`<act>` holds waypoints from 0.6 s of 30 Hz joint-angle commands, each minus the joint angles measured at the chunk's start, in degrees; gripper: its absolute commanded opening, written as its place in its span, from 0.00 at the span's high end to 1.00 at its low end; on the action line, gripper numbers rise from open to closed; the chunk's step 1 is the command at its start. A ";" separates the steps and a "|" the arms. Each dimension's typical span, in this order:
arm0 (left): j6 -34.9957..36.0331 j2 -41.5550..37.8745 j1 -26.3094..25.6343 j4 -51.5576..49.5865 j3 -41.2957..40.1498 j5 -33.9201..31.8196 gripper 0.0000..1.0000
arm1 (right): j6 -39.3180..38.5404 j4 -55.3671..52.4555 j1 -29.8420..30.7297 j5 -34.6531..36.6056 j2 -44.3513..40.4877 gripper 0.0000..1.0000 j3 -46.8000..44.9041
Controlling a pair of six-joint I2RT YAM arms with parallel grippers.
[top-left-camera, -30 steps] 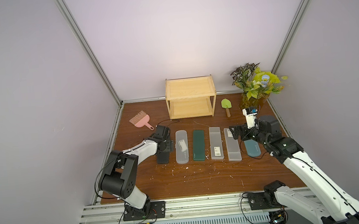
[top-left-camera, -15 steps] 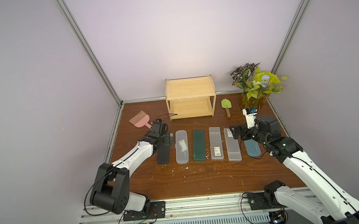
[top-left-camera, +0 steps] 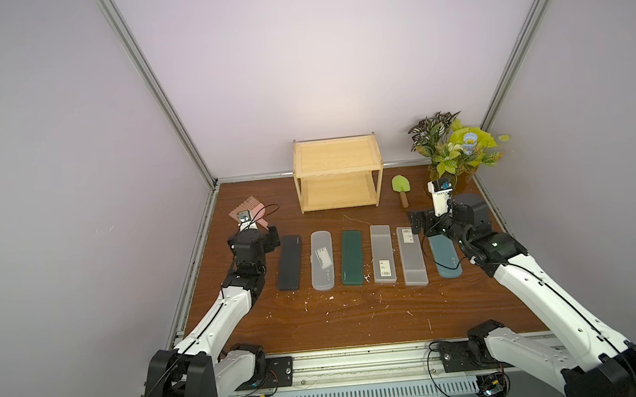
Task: Remove the pencil cases from the shelf
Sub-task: Reset both arms
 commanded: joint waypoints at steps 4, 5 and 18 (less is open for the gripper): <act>3.24 5.49 4.07 29.30 -11.13 0.99 0.01 | -4.94 9.80 -1.56 3.54 -1.08 0.00 -4.66; 3.36 7.04 4.07 32.03 -11.78 1.20 0.01 | -5.64 11.05 -1.85 3.38 -1.17 0.01 -5.58; 7.63 21.85 4.06 51.70 -16.45 2.83 0.00 | -10.18 28.96 -5.30 5.83 -1.00 0.00 -15.19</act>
